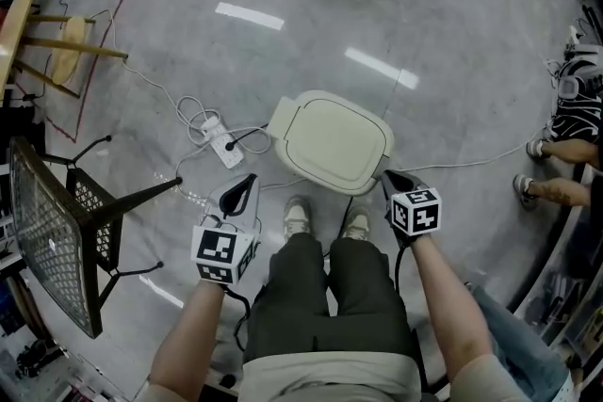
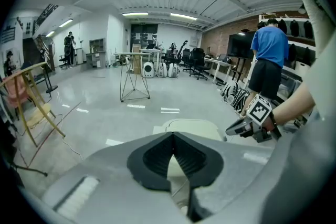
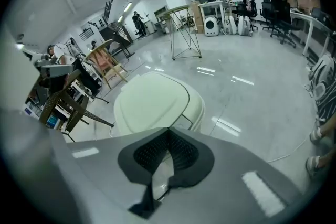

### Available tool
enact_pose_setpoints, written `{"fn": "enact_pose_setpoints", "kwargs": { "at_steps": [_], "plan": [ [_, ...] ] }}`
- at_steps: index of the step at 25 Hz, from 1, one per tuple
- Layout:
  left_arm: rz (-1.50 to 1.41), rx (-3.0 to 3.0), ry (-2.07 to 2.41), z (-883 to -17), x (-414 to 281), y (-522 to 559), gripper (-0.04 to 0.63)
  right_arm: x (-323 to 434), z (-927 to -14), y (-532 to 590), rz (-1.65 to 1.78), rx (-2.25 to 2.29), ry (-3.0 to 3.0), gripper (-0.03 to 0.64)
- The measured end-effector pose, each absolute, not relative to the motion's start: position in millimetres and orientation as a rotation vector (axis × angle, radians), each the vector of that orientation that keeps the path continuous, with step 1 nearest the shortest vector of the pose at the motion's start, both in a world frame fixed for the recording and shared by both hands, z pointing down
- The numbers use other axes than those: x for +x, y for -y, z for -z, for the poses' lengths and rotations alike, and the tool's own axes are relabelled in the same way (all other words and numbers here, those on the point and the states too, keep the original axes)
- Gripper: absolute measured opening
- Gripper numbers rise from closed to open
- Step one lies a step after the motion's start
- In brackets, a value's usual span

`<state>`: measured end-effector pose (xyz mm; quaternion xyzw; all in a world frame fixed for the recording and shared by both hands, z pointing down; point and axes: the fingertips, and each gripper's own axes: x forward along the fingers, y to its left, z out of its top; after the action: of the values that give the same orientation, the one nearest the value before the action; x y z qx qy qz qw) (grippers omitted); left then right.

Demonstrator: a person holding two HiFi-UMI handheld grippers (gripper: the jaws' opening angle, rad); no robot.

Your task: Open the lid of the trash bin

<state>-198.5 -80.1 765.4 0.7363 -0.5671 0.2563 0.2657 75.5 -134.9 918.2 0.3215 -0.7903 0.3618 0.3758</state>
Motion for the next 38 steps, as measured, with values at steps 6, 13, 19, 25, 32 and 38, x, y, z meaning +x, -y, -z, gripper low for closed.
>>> {"fn": "enact_pose_setpoints", "kwargs": {
  "at_steps": [6, 13, 19, 25, 32, 38],
  "plan": [
    [-0.669, 1.929, 1.560, -781, -215, 72, 0.002, 80, -942, 135, -0.925, 0.862, 1.995, 0.003],
    [-0.659, 1.847, 1.610, -763, -230, 50, 0.002, 76, -930, 137, -0.952, 0.878, 1.928, 0.003],
    [-0.630, 1.814, 1.605, -715, -237, 37, 0.002, 64, -861, 142, -1.003, 0.945, 1.962, 0.003],
    [-0.599, 1.881, 1.619, -647, -239, 54, 0.002, 51, -761, 158, -0.986, 1.001, 2.065, 0.003],
    [-0.561, 2.011, 1.663, -548, -236, 82, 0.002, 35, -630, 161, -0.849, 0.983, 2.218, 0.003],
    [-0.542, 2.124, 1.705, -461, -227, 93, 0.002, 21, -500, 159, -0.613, 0.969, 2.400, 0.003]
  ]
}}
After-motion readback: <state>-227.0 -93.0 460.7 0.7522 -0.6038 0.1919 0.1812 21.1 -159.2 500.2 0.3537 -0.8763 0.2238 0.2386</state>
